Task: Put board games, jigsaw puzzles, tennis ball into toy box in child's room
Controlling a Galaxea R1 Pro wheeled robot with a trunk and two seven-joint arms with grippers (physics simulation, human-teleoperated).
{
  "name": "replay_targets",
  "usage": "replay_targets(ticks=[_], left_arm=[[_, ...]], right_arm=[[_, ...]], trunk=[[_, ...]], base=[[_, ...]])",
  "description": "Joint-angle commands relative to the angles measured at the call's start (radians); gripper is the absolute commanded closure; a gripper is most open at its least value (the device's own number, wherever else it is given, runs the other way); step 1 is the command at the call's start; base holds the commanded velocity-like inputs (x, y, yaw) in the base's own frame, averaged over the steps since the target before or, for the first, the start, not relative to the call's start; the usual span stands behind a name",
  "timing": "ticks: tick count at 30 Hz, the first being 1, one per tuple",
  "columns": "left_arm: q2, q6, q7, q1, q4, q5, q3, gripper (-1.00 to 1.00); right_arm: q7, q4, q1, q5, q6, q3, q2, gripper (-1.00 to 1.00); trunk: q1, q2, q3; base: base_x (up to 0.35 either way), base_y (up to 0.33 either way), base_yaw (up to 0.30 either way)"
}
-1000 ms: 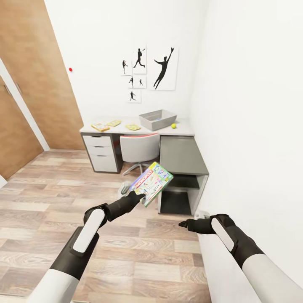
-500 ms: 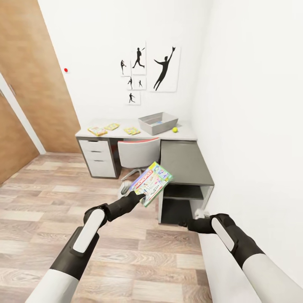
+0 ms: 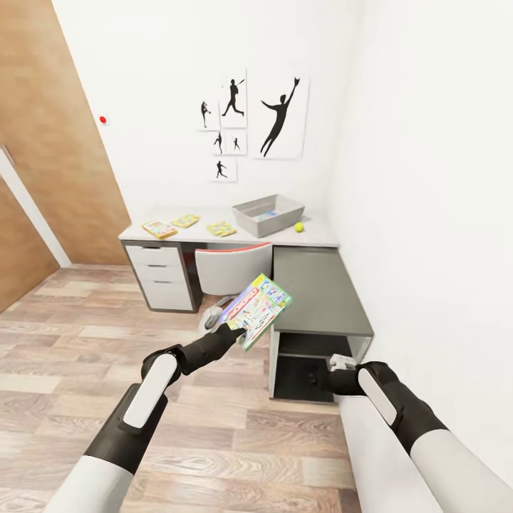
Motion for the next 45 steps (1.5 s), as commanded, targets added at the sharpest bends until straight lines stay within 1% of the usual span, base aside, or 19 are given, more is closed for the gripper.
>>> replay_targets(ticks=[1,18,23,31,45], left_arm=[[0.000,0.004,0.001,-0.001,-0.001,0.007,0.001,1.00],[0.000,0.004,0.000,-0.001,-0.001,0.008,0.001,1.00],[-0.001,0.004,0.000,-0.001,0.000,0.007,0.001,1.00],[-0.001,0.004,0.002,-0.001,0.000,0.006,0.001,1.00],[-0.002,0.004,0.003,-0.001,-0.001,0.007,0.002,1.00]], right_arm=[[0.006,-0.001,-0.001,0.006,0.003,0.002,-0.001,-1.00],[0.004,-0.001,-0.001,0.007,0.002,0.002,-0.001,-1.00],[0.003,-0.001,-0.001,0.007,0.002,0.003,0.000,-1.00],[0.003,-0.001,-0.001,0.007,0.002,0.003,-0.001,-1.00],[0.003,-0.011,0.000,0.007,0.002,0.002,-0.004,-1.00]], trunk=[[0.001,-0.002,-0.002],[0.001,-0.002,-0.002],[0.001,-0.002,-0.001],[0.001,-0.002,0.002],[0.001,-0.002,0.008]], base=[[0.329,0.000,0.000],[0.328,0.000,0.002],[0.293,0.000,0.135],[0.095,0.000,0.238],[0.014,-0.001,0.266]])
